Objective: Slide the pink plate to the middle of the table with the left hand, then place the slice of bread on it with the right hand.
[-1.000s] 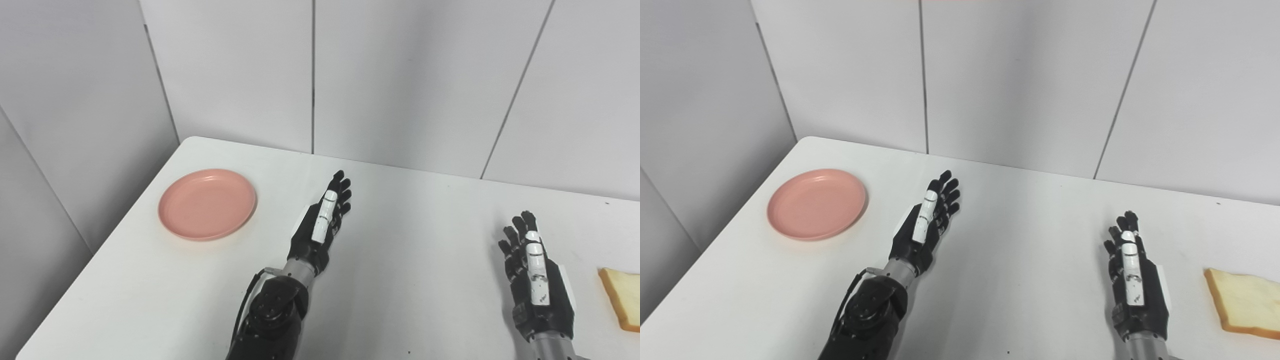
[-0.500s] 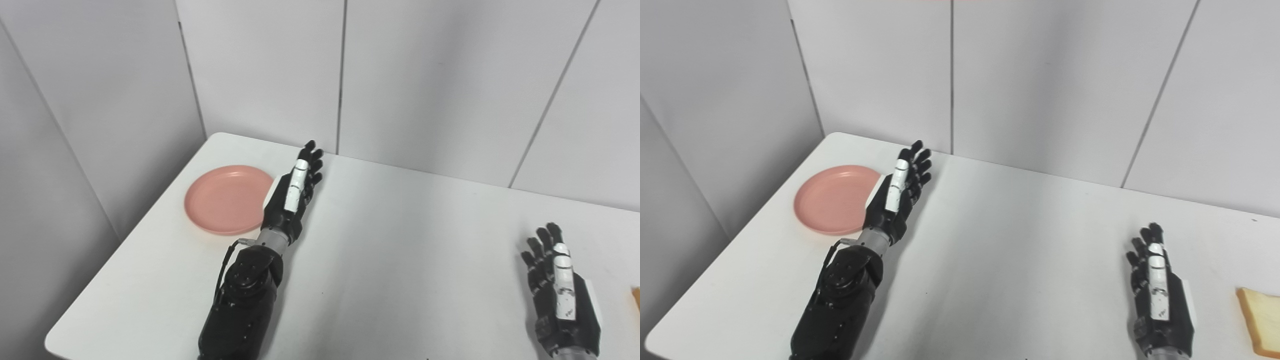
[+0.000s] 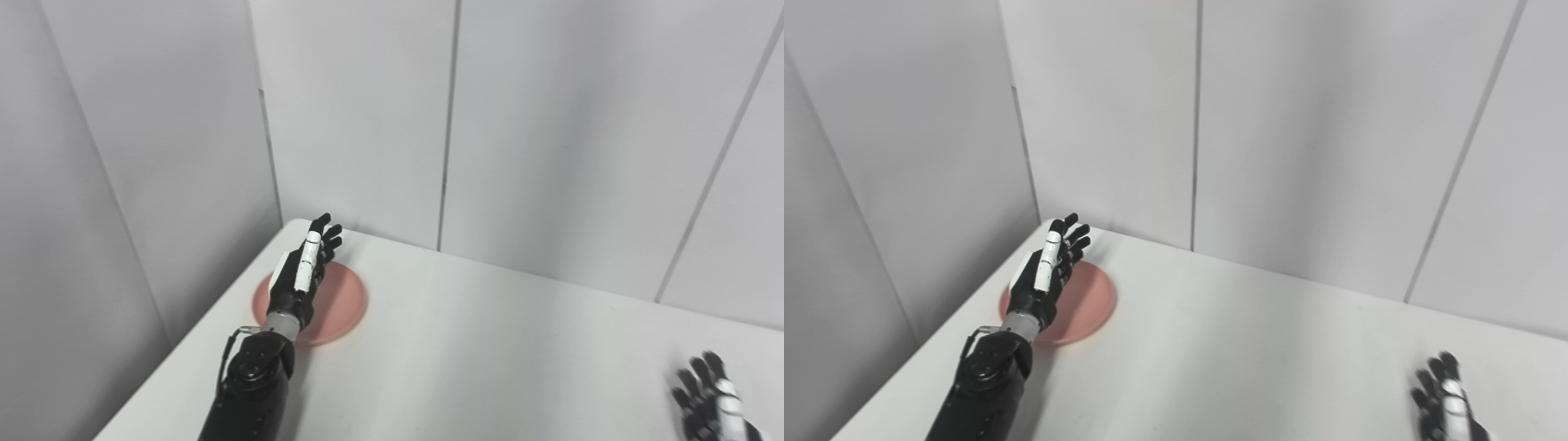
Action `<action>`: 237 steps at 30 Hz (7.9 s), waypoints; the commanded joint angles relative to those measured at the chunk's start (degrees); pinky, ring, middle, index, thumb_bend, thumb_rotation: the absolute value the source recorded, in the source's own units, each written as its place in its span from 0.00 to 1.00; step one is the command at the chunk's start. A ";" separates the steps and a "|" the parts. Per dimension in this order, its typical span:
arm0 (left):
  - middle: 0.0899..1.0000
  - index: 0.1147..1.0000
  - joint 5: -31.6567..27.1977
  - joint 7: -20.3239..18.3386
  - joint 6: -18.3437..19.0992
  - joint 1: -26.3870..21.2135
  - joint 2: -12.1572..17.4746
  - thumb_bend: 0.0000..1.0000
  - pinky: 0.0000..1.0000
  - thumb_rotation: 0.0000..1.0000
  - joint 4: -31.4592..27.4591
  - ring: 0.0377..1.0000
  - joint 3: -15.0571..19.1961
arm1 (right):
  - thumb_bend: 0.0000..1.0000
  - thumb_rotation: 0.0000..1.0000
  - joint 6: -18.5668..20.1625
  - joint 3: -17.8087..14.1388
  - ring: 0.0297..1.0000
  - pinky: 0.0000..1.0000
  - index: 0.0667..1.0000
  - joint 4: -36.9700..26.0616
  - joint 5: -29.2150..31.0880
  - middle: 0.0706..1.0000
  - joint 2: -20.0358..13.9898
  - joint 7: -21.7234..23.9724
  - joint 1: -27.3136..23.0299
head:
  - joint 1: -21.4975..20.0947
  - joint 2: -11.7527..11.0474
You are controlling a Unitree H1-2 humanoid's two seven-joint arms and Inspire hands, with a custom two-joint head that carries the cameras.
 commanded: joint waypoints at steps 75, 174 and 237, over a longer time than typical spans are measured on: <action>0.79 0.75 -4.65 -6.52 -13.29 -8.65 9.69 0.80 0.79 1.00 28.37 0.81 3.15 | 0.61 0.87 -2.93 -0.09 0.98 1.00 0.99 -2.64 0.43 0.99 -0.20 0.44 -1.65 | 0.43 1.16; 0.81 0.76 -2.99 -7.08 -4.76 -1.64 -11.91 0.85 0.79 1.00 7.45 0.82 -9.95 | 0.66 0.86 3.23 2.98 0.97 1.00 0.99 -12.37 -3.86 0.99 3.04 -6.10 -0.86 | -21.10 10.58; 0.86 0.78 -0.81 -10.64 -1.79 5.50 -20.12 0.84 0.86 0.99 0.52 0.86 -19.54 | 0.69 0.82 7.57 3.15 0.95 1.00 0.96 -15.82 -5.36 0.95 6.12 -9.16 -2.20 | -32.28 15.27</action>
